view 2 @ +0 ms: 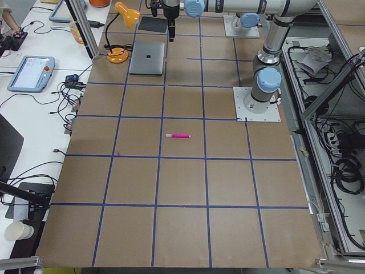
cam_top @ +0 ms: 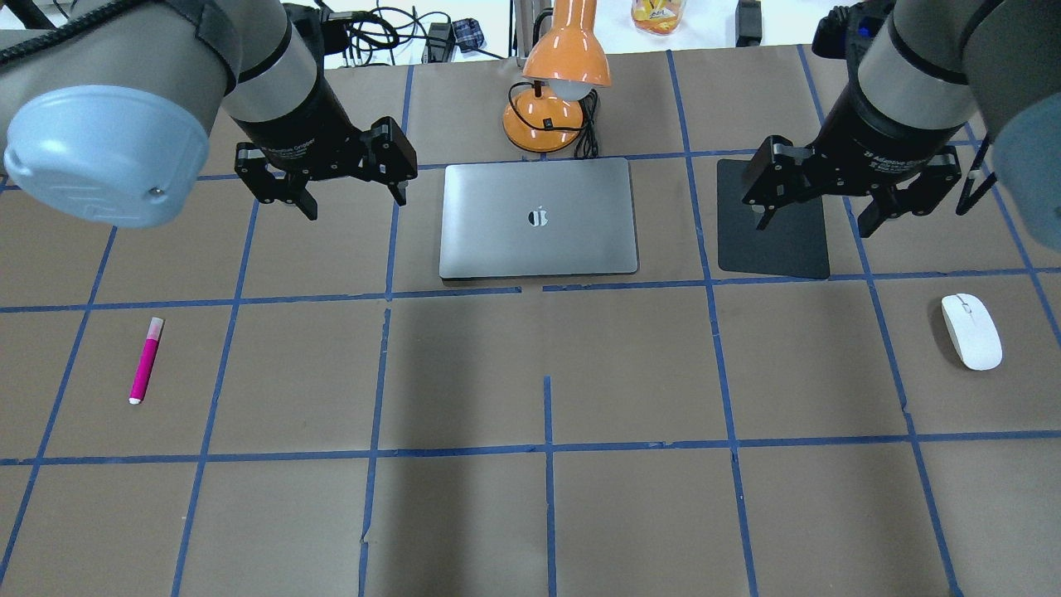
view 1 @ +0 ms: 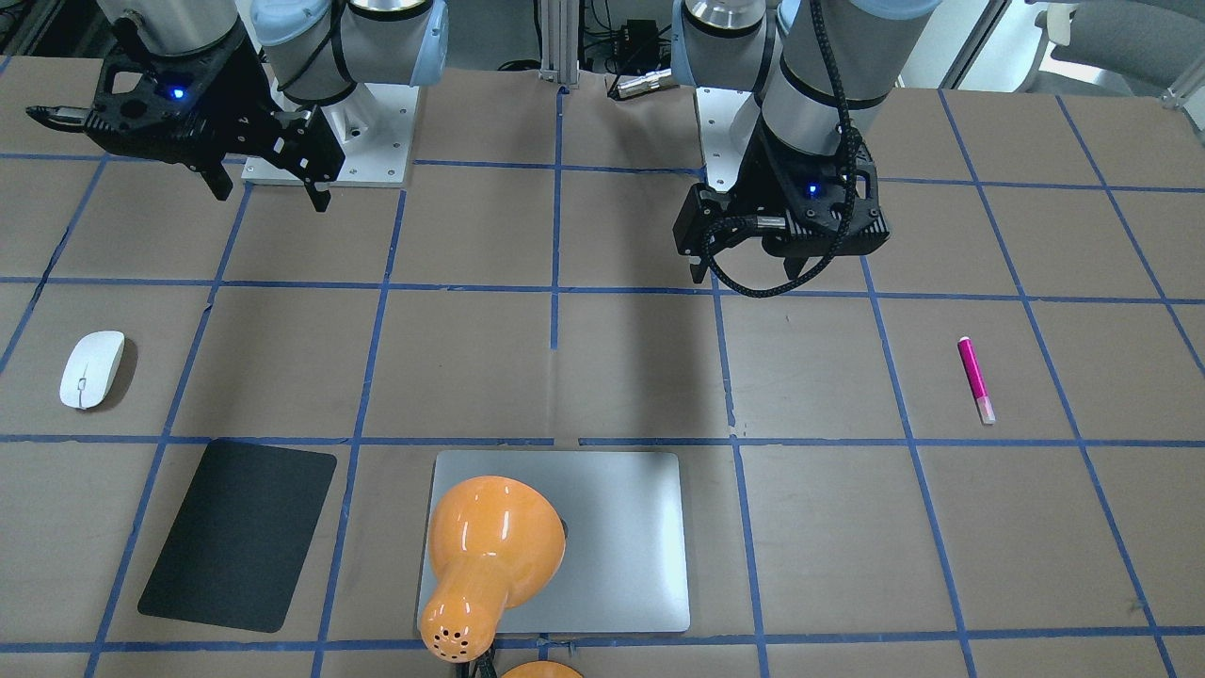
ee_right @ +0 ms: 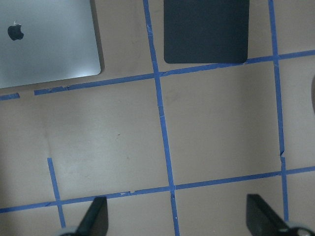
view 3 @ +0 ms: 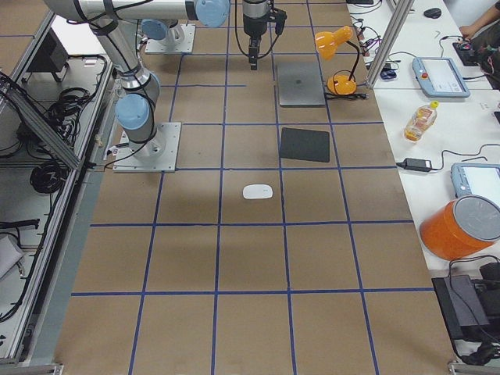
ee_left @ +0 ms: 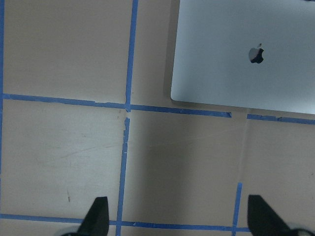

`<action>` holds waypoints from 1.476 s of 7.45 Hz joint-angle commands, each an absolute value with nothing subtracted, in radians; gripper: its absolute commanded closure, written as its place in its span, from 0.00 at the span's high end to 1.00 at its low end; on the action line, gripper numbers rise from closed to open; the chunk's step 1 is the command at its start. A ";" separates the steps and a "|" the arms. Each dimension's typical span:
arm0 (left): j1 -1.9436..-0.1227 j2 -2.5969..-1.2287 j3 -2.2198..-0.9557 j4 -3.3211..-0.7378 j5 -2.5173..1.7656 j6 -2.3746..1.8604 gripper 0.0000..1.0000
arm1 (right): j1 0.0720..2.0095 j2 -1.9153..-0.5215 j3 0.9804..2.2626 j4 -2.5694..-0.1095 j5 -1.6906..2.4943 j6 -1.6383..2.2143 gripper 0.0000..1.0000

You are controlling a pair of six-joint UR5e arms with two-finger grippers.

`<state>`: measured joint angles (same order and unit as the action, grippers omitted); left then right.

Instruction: Place pen and mouse around notebook

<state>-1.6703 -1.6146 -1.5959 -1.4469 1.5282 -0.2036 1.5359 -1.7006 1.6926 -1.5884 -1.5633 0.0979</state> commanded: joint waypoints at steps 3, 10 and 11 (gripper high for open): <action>-1.568 -1.608 -1.600 -1.466 1.529 -0.051 1.00 | 1.294 -1.695 1.752 -1.563 -1.566 0.075 1.00; -1.007 -1.672 -1.910 -1.143 1.523 0.623 1.00 | 0.809 -1.623 2.049 -1.957 -1.560 -0.621 1.00; -0.946 -1.708 -1.993 -0.994 1.520 0.708 1.00 | 0.807 -1.587 2.072 -2.033 -1.560 -0.633 1.00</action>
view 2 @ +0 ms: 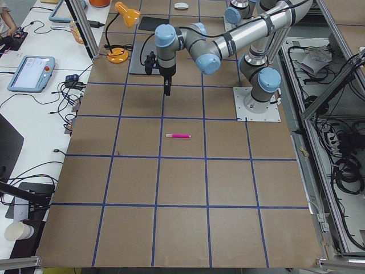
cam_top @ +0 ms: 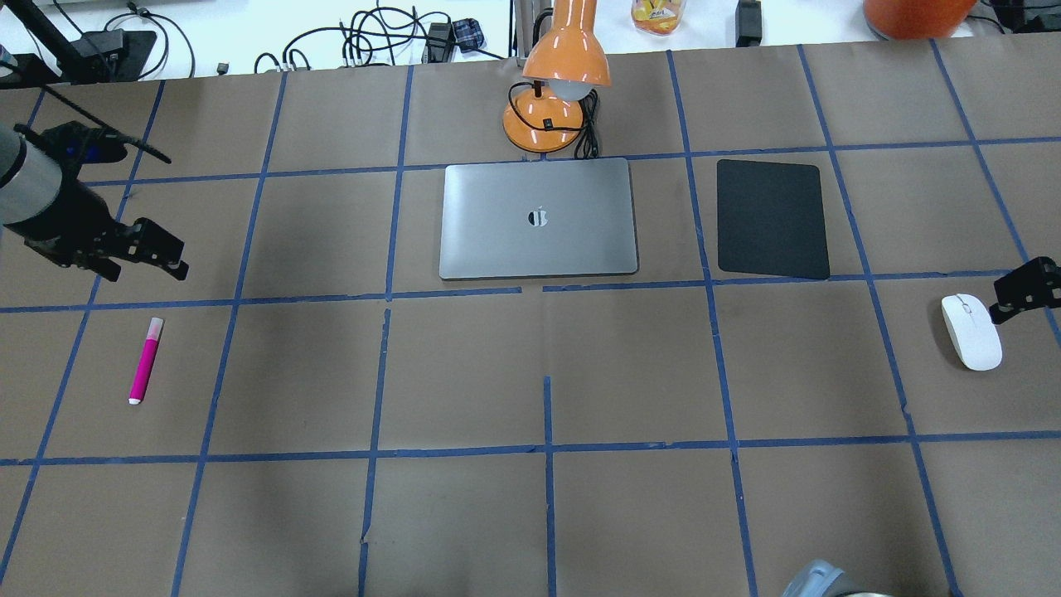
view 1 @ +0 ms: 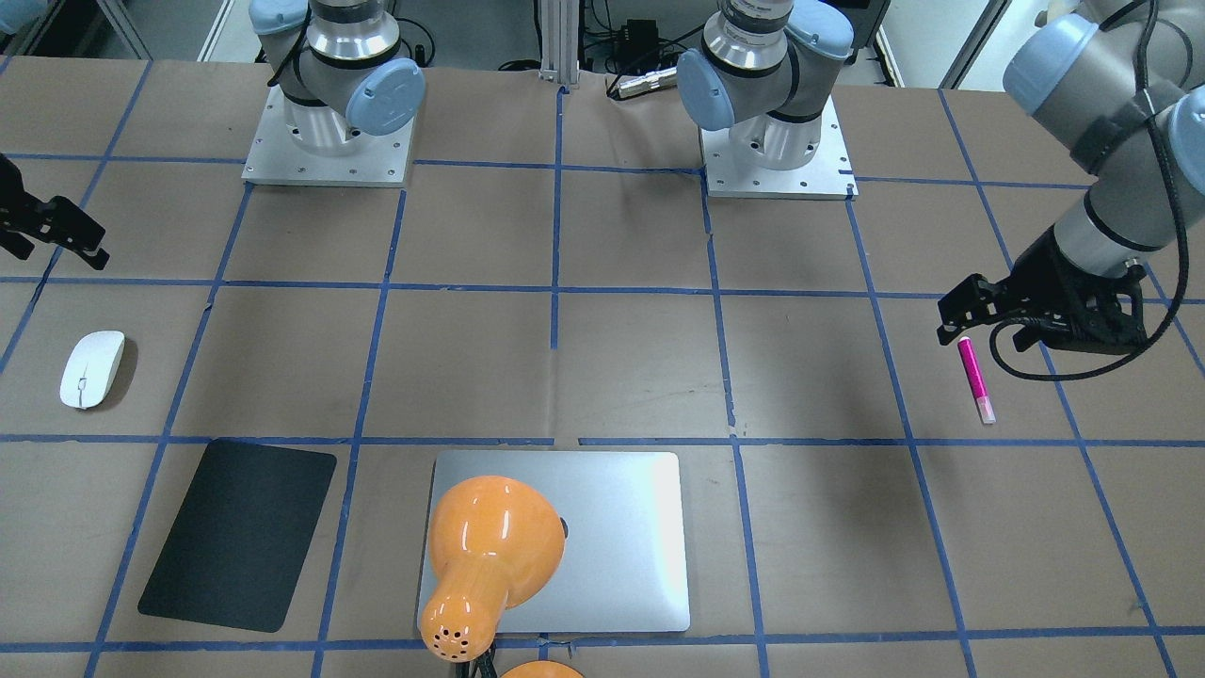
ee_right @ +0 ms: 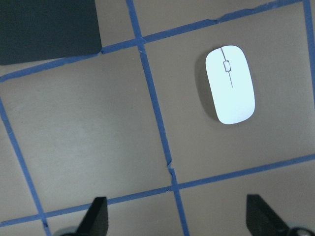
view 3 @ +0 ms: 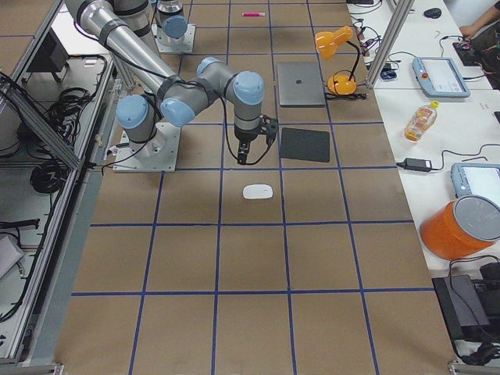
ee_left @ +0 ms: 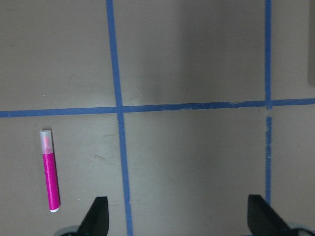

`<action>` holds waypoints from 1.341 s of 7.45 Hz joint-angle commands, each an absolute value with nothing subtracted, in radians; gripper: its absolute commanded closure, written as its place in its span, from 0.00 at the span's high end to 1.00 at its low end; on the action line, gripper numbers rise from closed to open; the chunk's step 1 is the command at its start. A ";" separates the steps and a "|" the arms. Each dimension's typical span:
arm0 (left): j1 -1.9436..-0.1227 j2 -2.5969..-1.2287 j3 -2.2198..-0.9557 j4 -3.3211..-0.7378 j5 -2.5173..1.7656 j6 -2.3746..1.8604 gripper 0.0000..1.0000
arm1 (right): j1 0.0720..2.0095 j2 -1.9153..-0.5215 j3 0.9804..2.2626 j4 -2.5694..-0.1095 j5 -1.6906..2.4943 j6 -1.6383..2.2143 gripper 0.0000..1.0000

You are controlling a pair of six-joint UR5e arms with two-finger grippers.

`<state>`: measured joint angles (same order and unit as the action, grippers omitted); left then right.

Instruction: Place pen and mouse around notebook

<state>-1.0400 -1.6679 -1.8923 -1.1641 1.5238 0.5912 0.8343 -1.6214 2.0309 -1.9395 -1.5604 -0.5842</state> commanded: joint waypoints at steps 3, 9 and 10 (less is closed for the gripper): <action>-0.847 -1.872 -2.065 -0.763 1.500 0.848 1.00 | 0.805 -1.451 2.078 -2.229 -1.557 -0.672 1.00; -0.844 -1.922 -2.068 -0.739 1.509 0.772 0.00 | 0.807 -1.306 2.085 -2.380 -1.546 -0.666 1.00; -0.844 -1.924 -2.068 -0.745 1.509 0.772 0.00 | 0.811 -1.307 2.082 -2.381 -1.543 -0.670 1.00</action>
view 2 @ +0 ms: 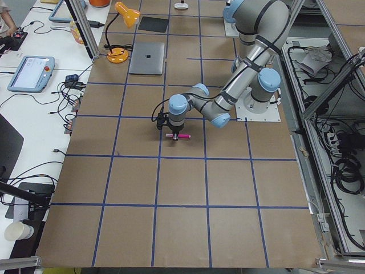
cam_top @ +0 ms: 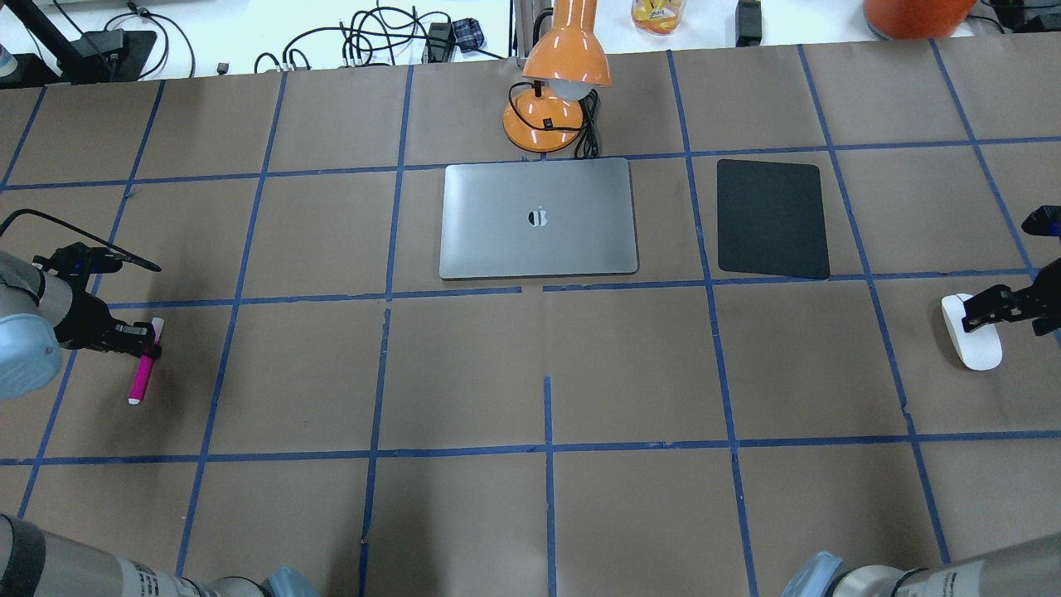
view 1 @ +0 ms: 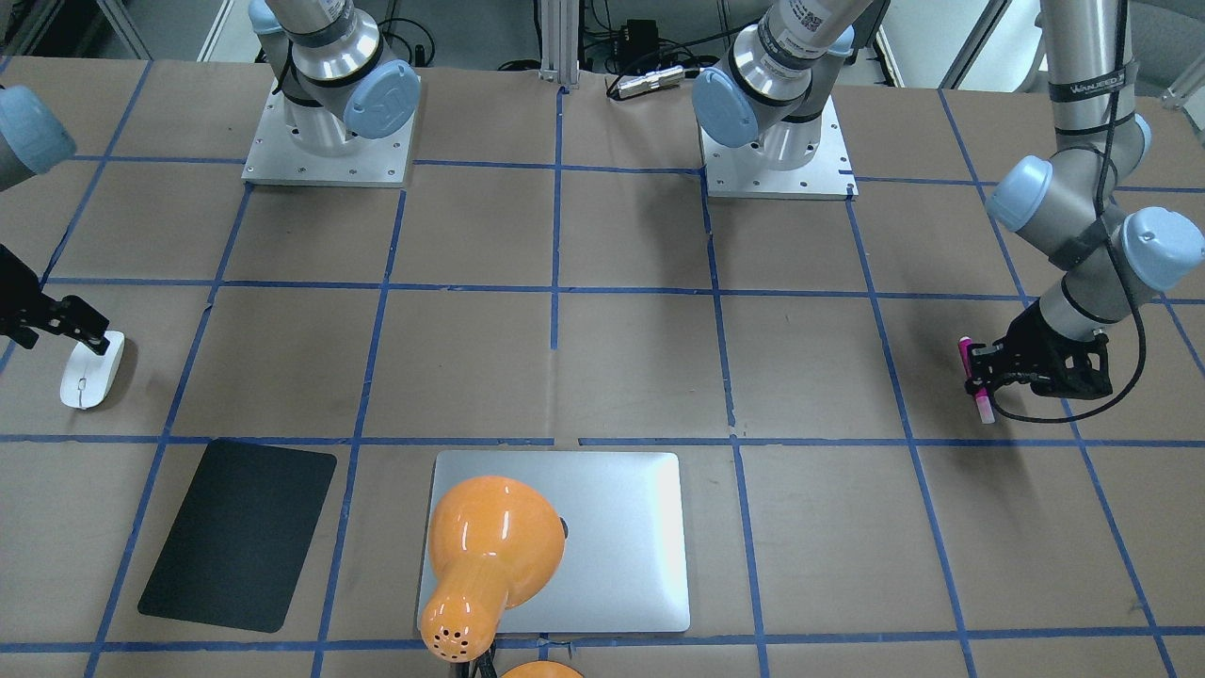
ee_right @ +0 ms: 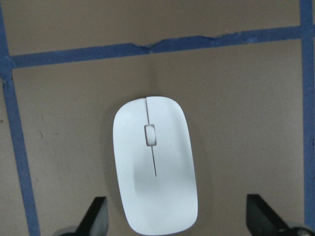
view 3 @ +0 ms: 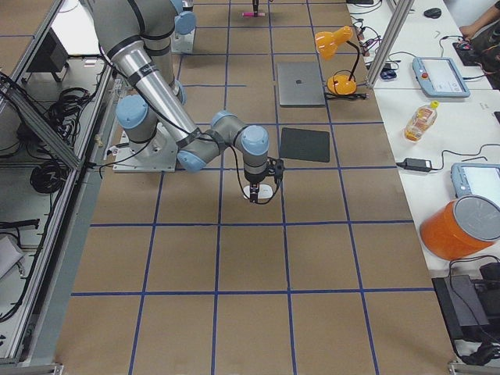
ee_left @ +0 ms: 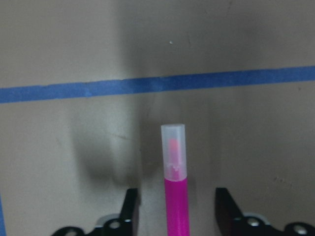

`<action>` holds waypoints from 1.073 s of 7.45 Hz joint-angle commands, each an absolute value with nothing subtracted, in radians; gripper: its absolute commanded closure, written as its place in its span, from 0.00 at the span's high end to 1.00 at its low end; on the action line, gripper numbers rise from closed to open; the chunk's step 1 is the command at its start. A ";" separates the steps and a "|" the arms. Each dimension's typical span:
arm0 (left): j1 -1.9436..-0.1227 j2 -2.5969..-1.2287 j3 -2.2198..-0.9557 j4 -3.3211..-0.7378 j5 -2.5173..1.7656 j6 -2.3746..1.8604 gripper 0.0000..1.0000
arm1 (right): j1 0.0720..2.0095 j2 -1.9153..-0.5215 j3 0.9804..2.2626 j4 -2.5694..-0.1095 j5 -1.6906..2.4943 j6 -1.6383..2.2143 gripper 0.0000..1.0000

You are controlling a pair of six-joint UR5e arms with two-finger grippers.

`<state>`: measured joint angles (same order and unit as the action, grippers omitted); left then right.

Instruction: Place pen and mouse around notebook

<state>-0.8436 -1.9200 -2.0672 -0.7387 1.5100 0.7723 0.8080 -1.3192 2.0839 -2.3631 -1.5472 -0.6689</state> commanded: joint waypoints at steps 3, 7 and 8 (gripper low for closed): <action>-0.886 -1.815 -2.030 -0.957 1.511 0.683 0.00 | 0.856 -1.304 2.091 -2.375 -1.543 -0.669 1.00; -1.281 -1.692 -1.693 -1.462 1.569 0.076 0.00 | 0.871 -1.255 2.069 -2.388 -1.559 -0.777 1.00; -1.386 -1.712 -1.618 -1.501 1.563 -0.171 0.00 | 0.868 -1.253 2.069 -2.390 -1.560 -0.778 1.00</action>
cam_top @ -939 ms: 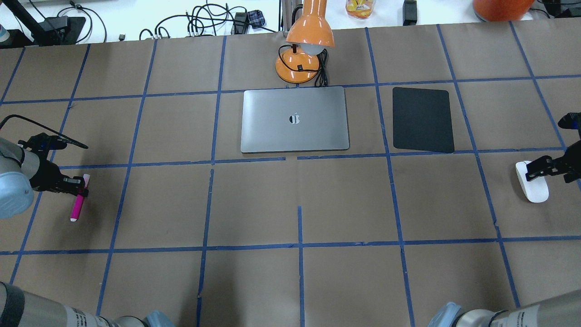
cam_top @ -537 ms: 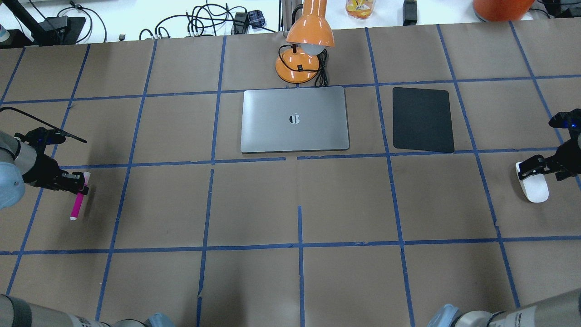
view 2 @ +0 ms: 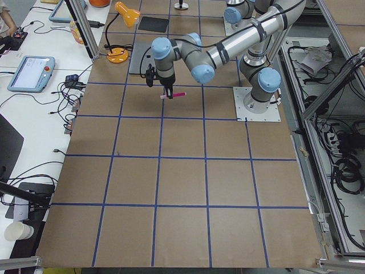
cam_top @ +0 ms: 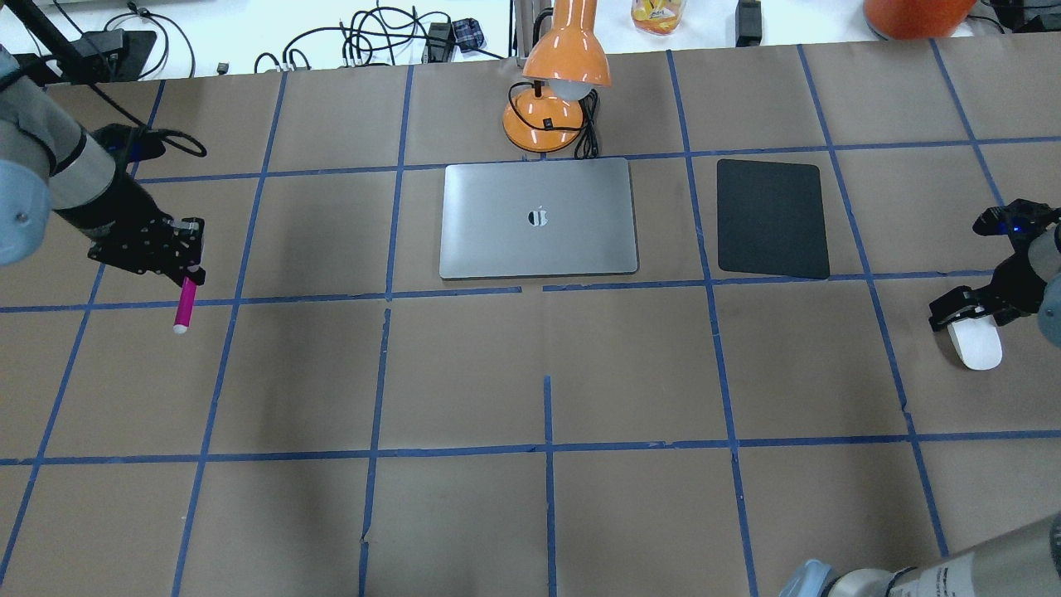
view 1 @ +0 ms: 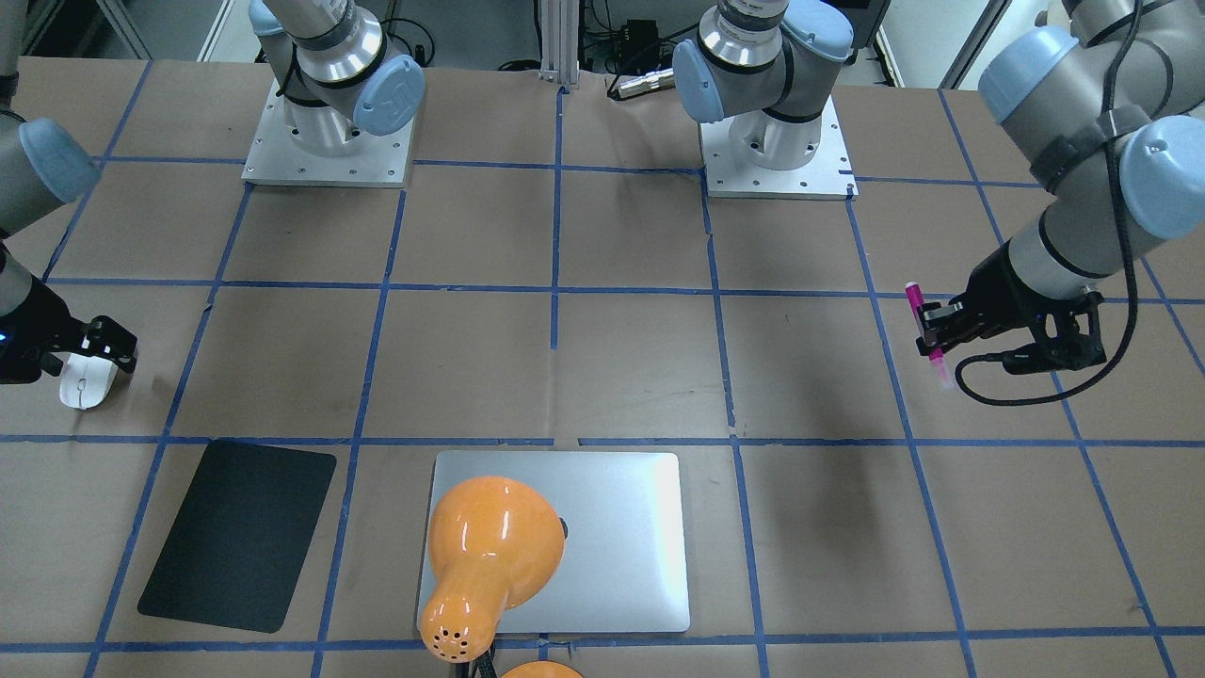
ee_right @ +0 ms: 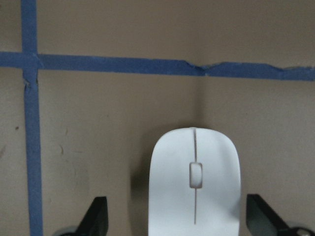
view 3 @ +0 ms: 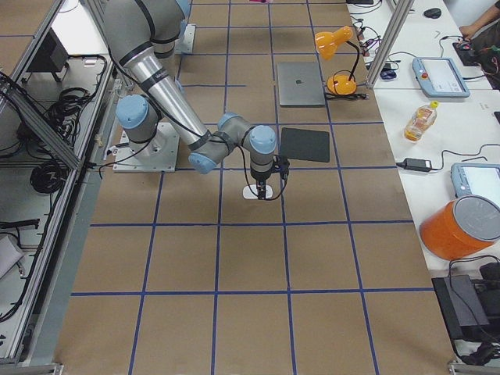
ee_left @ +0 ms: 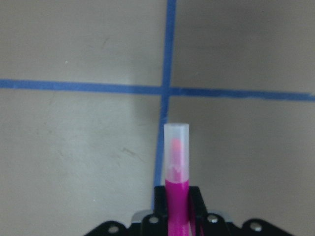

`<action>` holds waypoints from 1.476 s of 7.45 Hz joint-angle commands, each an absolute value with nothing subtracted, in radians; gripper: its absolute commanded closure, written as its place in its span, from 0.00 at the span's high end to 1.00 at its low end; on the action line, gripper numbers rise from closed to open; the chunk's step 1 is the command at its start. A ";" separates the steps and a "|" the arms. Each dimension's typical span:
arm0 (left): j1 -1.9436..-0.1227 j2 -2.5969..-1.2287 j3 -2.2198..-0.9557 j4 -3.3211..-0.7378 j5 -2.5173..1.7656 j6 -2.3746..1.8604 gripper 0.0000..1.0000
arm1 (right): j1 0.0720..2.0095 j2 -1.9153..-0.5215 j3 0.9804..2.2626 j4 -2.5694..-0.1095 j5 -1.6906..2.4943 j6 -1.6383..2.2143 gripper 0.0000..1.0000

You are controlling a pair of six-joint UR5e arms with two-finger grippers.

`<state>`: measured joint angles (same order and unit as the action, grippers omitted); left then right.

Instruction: Place pen and mouse around notebook

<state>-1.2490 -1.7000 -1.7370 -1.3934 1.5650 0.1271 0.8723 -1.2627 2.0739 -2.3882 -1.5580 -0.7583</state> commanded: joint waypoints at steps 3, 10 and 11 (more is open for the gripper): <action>-1.627 -1.762 -1.608 -1.458 1.510 -0.745 0.00 | 0.867 -1.250 2.079 -2.391 -1.562 -0.781 1.00; -1.945 -2.038 -1.775 -1.096 1.425 -1.590 0.00 | 0.864 -1.229 2.072 -2.388 -1.580 -0.767 0.73; -1.953 -2.069 -1.773 -1.062 1.425 -1.664 0.00 | 0.864 -1.230 2.071 -2.388 -1.580 -0.769 0.73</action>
